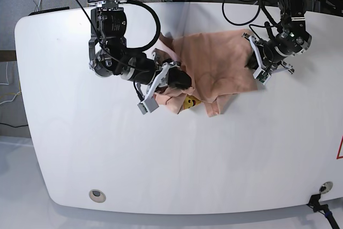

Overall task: Fold the T-shirt properly
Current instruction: 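Grasp the end with the right gripper and fold it toward the left gripper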

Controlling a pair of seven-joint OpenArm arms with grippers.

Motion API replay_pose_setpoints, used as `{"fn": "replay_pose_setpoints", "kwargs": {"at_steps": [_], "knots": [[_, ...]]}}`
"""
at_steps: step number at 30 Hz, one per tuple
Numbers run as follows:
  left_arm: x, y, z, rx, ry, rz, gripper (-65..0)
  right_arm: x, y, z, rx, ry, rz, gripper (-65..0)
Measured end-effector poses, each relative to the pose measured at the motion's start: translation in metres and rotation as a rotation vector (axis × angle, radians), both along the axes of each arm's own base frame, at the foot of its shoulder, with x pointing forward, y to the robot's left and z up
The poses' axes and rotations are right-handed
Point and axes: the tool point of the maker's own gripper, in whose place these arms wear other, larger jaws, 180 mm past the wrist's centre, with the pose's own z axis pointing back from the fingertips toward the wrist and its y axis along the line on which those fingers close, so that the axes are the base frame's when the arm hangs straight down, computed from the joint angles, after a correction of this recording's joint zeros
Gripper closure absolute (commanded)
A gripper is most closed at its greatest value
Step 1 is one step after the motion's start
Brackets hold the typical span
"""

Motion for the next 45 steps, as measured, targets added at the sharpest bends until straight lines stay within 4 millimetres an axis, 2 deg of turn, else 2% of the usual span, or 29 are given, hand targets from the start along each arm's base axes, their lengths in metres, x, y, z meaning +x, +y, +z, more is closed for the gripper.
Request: {"fn": "replay_pose_setpoints", "kwargs": {"at_steps": [5, 7, 11, 17, 20, 23, 26, 30, 33, 36, 38, 41, 45], "knots": [[0.001, 0.000, 0.000, 0.000, -0.002, 0.000, -4.6, 0.003, 0.008, 0.006, 0.021, -0.009, -0.002, -5.4], [0.001, 0.000, 0.000, 0.000, -0.001, 0.000, -4.6, 0.000, 0.019, 0.009, 0.046, -0.004, 0.010, -5.4], [0.004, 0.000, 0.002, 0.002, -0.004, -0.001, -4.6, -0.014, 0.054, 0.018, 0.097, 0.004, 0.081, -5.4], [0.005, -0.001, 0.001, 0.003, -0.001, -0.004, -4.6, -0.027, 0.072, 0.017, 0.101, 0.009, 0.133, -5.8], [0.005, -0.001, 0.001, 0.003, -0.001, -0.004, -4.6, -0.038, 0.093, 0.024, 0.125, -0.007, 0.188, -5.8], [0.005, -0.001, 0.001, 0.003, -0.001, -0.004, -4.6, -0.033, 0.094, 0.027, 0.139, -0.015, 0.179, -5.8], [0.005, -0.001, 0.001, 0.004, -0.001, -0.004, -4.6, -0.031, 0.092, 0.014, 0.113, 0.016, 0.182, -5.9], [0.005, -0.001, 0.001, 0.003, -0.001, -0.003, -4.6, -0.042, 0.114, 0.021, 0.104, -0.011, 0.275, -6.5], [0.005, -0.001, 0.001, 0.003, -0.001, -0.004, -4.6, -0.051, 0.128, 0.027, 0.100, -0.033, 0.334, -16.5], [0.005, -0.001, 0.001, 0.003, -0.001, -0.004, -4.6, -0.058, 0.133, 0.027, 0.098, -0.034, 0.361, -33.3], [0.005, -0.001, 0.001, 0.003, -0.001, -0.004, -4.6, -0.056, 0.134, 0.027, 0.085, -0.044, 0.365, -41.4], [0.005, -0.001, 0.001, 0.004, -0.001, -0.004, -4.6, -0.050, 0.133, 0.022, 0.004, -0.087, 0.375, -43.1], [0.006, 0.000, 0.002, 0.005, -0.004, -0.003, -4.6, -0.042, 0.136, 0.031, -0.010, -0.129, 0.395, -43.2]]}}
